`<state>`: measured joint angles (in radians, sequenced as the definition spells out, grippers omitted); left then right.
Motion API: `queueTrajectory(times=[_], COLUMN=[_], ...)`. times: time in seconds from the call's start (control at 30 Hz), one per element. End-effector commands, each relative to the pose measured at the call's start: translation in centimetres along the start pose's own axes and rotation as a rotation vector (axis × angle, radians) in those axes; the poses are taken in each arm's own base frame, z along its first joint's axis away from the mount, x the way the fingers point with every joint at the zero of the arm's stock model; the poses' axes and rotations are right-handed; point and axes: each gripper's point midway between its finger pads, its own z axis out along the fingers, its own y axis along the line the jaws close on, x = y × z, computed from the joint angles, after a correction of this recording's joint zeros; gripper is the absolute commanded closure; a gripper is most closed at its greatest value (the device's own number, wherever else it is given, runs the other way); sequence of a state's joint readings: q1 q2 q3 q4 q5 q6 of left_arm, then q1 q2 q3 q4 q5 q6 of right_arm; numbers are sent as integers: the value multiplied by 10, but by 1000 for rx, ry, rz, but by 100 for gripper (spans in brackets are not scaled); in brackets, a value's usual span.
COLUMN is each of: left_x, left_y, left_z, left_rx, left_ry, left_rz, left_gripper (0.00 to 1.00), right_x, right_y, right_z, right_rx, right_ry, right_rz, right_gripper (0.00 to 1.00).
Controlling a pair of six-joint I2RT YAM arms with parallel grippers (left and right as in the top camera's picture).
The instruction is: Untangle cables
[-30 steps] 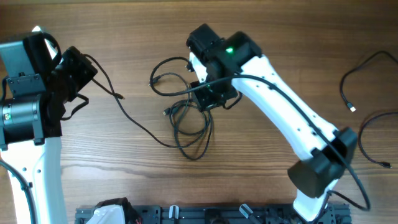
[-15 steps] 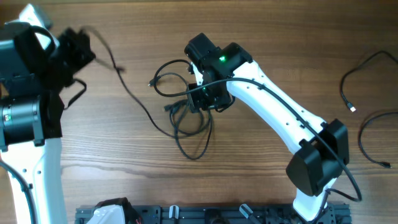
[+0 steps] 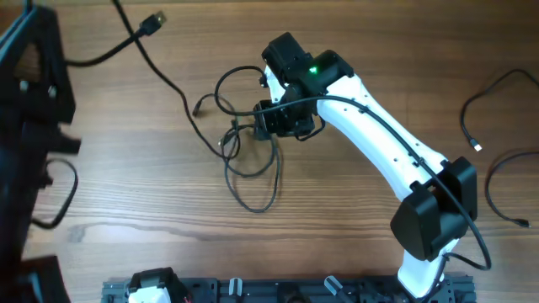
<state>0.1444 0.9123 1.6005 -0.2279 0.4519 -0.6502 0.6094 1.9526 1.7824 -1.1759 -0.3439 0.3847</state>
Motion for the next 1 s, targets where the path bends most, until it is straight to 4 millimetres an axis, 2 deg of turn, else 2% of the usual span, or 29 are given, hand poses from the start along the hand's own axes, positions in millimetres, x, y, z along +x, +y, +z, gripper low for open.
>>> queueTrajectory(times=[0.0, 0.1, 0.2, 0.3, 0.43, 0.53, 0.6, 0.8, 0.97], left_x=[-10, -4, 3, 7, 7, 9, 12, 16, 23], left_y=[-1, 5, 15, 22, 23, 25, 27, 31, 38], left_z=[-3, -1, 5, 11, 12, 12, 12, 12, 13], left_rx=[-17, -35, -58, -69, -70, -75, -85, -99, -122], left_ry=[-38, -18, 7, 20, 21, 28, 38, 53, 79], left_rz=[-11, -23, -38, -47, -48, -51, -58, -67, -83], left_gripper=[96, 96, 96, 96, 96, 96, 96, 96, 96], right_x=[2, 4, 6, 2, -15, -15, -8, 5, 2], right_y=[9, 13, 22, 24, 25, 33, 27, 4, 1], right_z=[3, 6, 22, 49, 79, 99, 115, 146, 150], right_rx=[-58, -82, -114, -108, -147, -216, -201, -130, -122], right_ry=[20, 36, 74, 95, 88, 133, 179, 249, 237], right_rz=[-7, 15, 33, 96, 165, 166, 185, 206, 200], right_gripper=[38, 38, 38, 39, 40, 40, 41, 51, 68])
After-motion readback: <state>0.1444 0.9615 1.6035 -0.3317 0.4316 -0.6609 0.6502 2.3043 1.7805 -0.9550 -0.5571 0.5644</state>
